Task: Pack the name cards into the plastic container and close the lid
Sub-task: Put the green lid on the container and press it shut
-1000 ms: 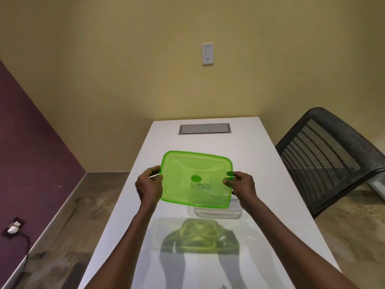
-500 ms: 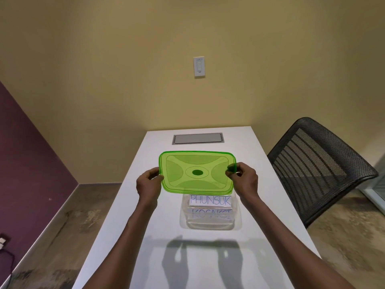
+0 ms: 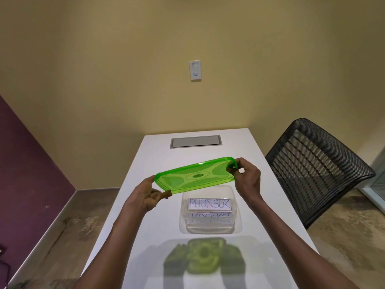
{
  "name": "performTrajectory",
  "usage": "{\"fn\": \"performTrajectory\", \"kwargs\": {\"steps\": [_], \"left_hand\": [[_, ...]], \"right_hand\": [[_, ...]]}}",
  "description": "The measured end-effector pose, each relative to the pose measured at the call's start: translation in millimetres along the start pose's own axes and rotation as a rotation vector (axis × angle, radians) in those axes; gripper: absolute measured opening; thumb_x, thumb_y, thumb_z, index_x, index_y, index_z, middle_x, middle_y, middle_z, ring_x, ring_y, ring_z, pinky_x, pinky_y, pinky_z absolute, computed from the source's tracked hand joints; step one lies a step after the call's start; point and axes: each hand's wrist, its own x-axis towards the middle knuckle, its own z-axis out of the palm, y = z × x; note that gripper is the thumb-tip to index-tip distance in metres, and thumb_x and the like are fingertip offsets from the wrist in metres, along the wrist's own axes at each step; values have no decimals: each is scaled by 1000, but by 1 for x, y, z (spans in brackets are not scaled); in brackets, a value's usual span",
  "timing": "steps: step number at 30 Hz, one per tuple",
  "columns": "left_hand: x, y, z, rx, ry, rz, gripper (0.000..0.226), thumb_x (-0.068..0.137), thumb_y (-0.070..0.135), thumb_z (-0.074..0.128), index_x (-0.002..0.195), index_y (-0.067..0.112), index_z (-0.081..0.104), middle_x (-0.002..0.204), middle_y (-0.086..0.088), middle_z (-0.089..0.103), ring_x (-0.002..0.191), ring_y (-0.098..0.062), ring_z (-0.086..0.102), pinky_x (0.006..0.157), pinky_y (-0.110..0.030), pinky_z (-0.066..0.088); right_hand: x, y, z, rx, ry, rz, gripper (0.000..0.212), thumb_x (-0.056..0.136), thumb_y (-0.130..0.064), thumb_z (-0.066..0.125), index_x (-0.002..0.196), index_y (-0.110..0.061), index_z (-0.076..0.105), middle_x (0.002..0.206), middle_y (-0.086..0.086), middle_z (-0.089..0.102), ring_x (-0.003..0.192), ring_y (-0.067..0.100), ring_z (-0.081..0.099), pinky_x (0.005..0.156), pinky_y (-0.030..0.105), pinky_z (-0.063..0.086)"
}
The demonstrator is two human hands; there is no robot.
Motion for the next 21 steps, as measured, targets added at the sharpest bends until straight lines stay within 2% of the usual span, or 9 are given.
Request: {"fn": "performTrajectory", "kwargs": {"steps": [1, 4, 9, 11, 13, 16, 17, 19, 21], "left_hand": [[2, -1, 0, 20, -18, -19, 59, 89, 22, 64, 123, -19, 42, 126, -47, 42, 82, -50, 65, 55, -46, 59], [-3, -6, 1, 6, -120, -96, 37, 92, 8, 56, 117, -18, 51, 116, -47, 51, 73, -46, 69, 55, -41, 59], [-10, -13, 0, -32, -154, -118, 31, 88, -2, 57, 116, -16, 53, 112, -39, 59, 65, -36, 72, 48, -35, 59], [-11, -15, 1, 7, -128, -98, 27, 84, -3, 62, 110, -12, 58, 96, -28, 69, 62, -30, 72, 45, -31, 58], [-11, -17, 2, 61, -96, -57, 21, 84, -1, 65, 103, -7, 61, 72, -19, 71, 52, -23, 70, 42, -26, 56], [-10, -21, 3, 50, -120, -31, 13, 90, 2, 59, 97, -8, 61, 68, -20, 72, 52, -24, 70, 40, -26, 54], [-9, -22, 3, 43, -133, -33, 13, 91, 2, 57, 96, -9, 61, 69, -21, 72, 53, -25, 71, 42, -29, 55], [-5, -25, 3, 42, -144, -27, 14, 93, 3, 55, 95, -9, 61, 69, -21, 72, 54, -26, 71, 43, -31, 56], [-1, -27, 5, 50, -147, -4, 14, 95, 2, 52, 93, -9, 61, 67, -20, 72, 53, -25, 70, 43, -31, 56]], "right_hand": [[0, 1, -1, 9, -2, -5, 29, 75, 0, 69, 75, -29, 68, 74, -8, 67, 76, 17, 61, 65, 31, 47], [2, 4, -1, 28, -2, -14, 30, 75, 2, 69, 79, -28, 70, 80, 0, 68, 78, 19, 61, 61, 32, 46], [3, 5, -4, 64, -22, -43, 29, 75, 7, 68, 82, -21, 72, 87, 1, 69, 82, 18, 62, 66, 32, 48], [3, 4, -7, 56, -50, -61, 33, 75, 8, 65, 84, -22, 73, 89, -6, 71, 89, 17, 64, 69, 32, 51], [3, 3, -8, 54, -64, -75, 36, 76, 8, 63, 91, -23, 74, 94, -11, 72, 92, 13, 65, 71, 26, 51], [5, 9, -11, 35, -95, -65, 44, 78, 8, 63, 110, -21, 69, 105, -11, 70, 97, 4, 64, 72, 14, 49], [5, 13, -12, 20, -111, -40, 46, 79, 8, 63, 115, -20, 67, 109, -11, 69, 98, 2, 63, 74, 14, 51], [6, 24, -14, 73, -126, 95, 45, 82, 9, 60, 119, -17, 64, 113, -5, 68, 97, 7, 64, 81, 22, 54], [8, 32, -15, 280, -122, 355, 31, 89, 3, 55, 118, -6, 64, 110, 9, 69, 88, 18, 66, 83, 35, 55]]}}
